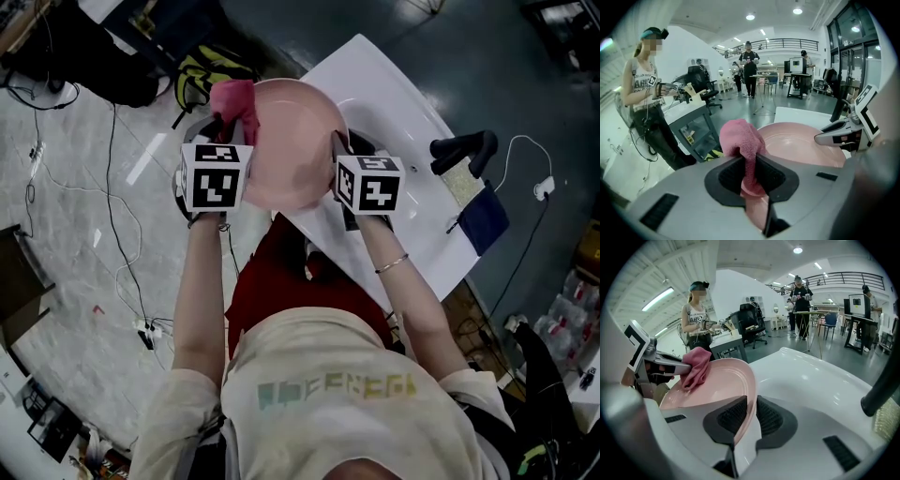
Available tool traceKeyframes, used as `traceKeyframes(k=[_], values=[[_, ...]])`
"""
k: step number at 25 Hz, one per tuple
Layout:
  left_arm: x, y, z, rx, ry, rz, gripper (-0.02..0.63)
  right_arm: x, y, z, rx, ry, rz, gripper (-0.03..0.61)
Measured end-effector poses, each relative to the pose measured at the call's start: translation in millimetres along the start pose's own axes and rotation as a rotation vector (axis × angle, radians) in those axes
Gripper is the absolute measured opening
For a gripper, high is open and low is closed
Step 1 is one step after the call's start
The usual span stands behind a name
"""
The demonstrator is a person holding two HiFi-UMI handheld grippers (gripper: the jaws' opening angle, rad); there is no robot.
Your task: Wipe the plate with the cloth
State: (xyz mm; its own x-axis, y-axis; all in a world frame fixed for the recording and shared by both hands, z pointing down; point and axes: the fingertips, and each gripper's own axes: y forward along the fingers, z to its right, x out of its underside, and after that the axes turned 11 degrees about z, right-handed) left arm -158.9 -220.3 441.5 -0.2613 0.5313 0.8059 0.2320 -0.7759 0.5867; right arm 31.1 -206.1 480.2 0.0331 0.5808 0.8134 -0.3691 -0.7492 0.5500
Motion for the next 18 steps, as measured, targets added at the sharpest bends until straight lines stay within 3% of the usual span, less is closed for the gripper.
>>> traceKeyframes(k=[4,9,18], values=[[-16,-11,14,0.03,-0.028,0.037,0.067,0,-1,0,0.0,-0.001,0.009,0.083],[-35,-12,60,0.145,-0.025,0.069,0.068,-1,-2,0,-0.005,0.005,0.014,0.083],[-25,7,142,0.32,-0.011,0.019,0.068,1,-5,0,-0.005,0.008,0.015,0.083]])
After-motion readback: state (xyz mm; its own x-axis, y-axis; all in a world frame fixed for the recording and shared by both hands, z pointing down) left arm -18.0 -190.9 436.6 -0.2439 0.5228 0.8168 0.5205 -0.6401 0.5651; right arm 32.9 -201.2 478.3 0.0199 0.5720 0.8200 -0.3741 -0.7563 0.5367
